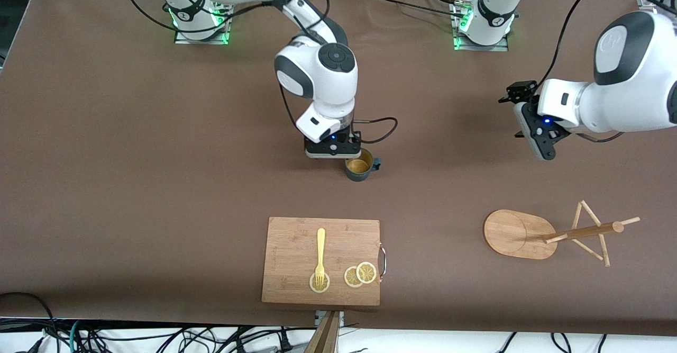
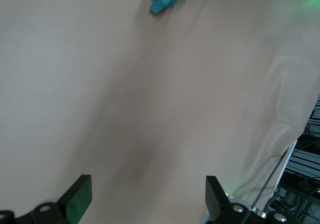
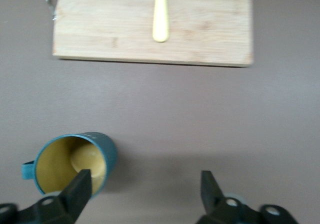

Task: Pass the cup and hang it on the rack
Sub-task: 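Release the mug and withdraw the right gripper while the left gripper approaches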

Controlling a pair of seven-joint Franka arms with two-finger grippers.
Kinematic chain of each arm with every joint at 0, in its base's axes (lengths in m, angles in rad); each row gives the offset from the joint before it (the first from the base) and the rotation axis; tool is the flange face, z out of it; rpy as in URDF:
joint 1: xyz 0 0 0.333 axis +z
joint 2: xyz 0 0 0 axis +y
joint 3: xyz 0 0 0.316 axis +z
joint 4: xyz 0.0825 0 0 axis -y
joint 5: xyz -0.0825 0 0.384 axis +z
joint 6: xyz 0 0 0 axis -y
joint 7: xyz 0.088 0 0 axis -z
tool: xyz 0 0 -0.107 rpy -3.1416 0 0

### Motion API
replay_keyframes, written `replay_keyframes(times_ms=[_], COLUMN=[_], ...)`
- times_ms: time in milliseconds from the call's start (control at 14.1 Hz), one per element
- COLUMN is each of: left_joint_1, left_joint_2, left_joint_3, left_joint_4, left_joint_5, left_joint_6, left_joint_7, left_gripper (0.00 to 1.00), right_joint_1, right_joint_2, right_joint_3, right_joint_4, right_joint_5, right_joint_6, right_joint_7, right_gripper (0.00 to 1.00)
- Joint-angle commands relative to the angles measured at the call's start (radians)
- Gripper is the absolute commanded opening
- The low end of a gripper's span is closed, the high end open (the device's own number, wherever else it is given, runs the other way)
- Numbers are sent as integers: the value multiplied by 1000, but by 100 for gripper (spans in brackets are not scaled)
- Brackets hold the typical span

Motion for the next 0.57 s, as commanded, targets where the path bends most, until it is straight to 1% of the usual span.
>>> replay_keyframes(times_ms=[0, 142, 284, 355, 497], left_joint_1=[1, -1, -1, -2, -2], left_joint_2=[-22, -22, -19, -15, -15], left_joint_3=[-37, -66, -92, -97, -126], left_joint_4=[-91, -134, -168, -179, -229], left_joint_5=[-33, -50, -53, -53, -54], left_joint_6=[101, 154, 202, 220, 294], left_joint_7=[101, 115, 127, 128, 129], left_gripper=[100, 100, 100, 100, 100], right_joint_1=[-64, -137, -238, -292, -358], right_joint_2=[-118, -184, -230, -247, -276], right_joint_3=[-1, -1, -4, -16, -68], right_joint_4=[-25, -25, -24, -24, -25], right_joint_5=[60, 92, 179, 229, 309], right_joint_6=[-161, -282, -366, -391, -429], right_joint_7=[-66, -237, -461, -541, -700], right_gripper=[100, 100, 100, 100, 100])
